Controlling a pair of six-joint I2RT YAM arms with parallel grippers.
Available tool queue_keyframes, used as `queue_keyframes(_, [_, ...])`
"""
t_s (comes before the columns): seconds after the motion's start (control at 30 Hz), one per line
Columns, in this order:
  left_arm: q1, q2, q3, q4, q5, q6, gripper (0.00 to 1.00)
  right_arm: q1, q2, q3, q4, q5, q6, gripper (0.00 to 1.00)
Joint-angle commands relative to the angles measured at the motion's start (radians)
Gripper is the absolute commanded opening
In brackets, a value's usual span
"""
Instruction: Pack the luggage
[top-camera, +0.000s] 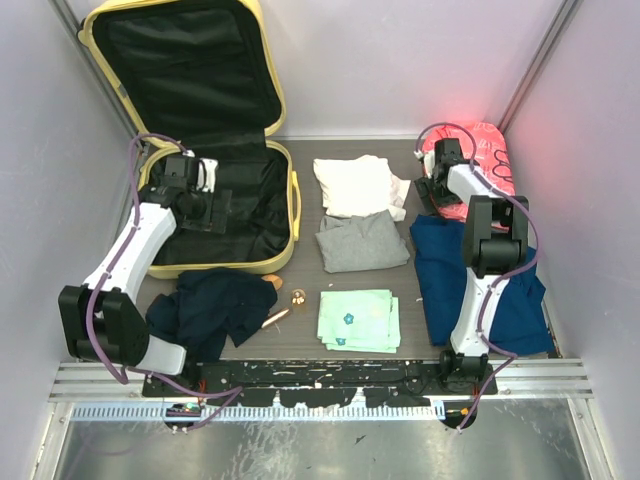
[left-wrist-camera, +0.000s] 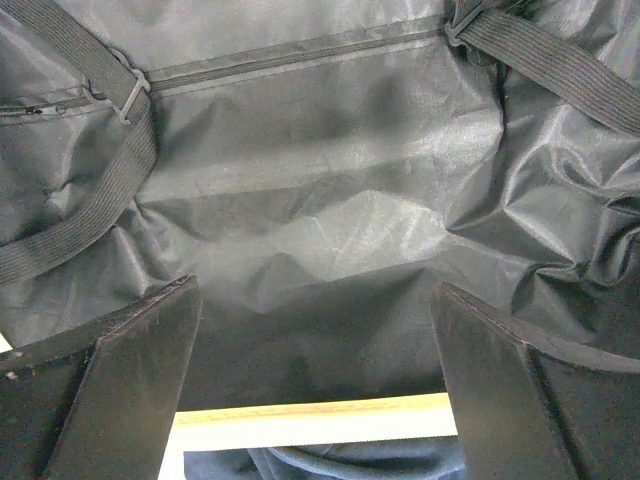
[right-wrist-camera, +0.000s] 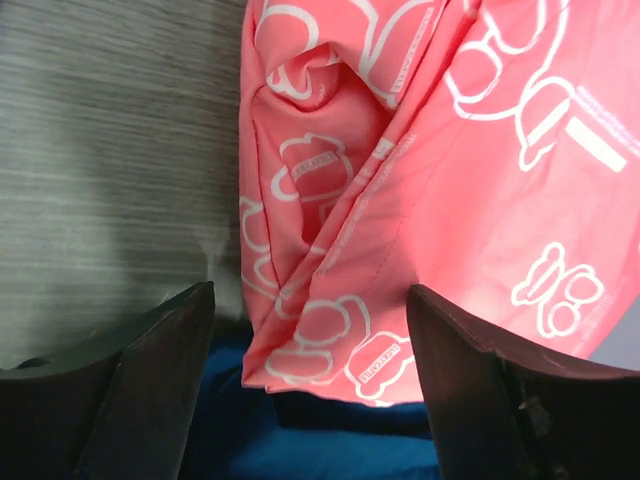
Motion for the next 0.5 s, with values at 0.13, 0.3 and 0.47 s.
queue_keyframes(0.13, [-0.039,0.005,0.058,0.039,-0.052,0.002,0.98,-0.021,0.069,0.040,0.077,0.128,0.018,0.53])
queue_keyframes(0.3, [-0.074,0.018,0.084,0.039,-0.051,-0.004,0.98,-0.045,0.100,0.211,-0.056,-0.077,0.120,0.02])
queue_keyframes(0.47, [-0.135,0.055,0.132,0.060,-0.051,-0.015,0.98,-0.047,0.086,0.341,-0.119,-0.292,0.253,0.01])
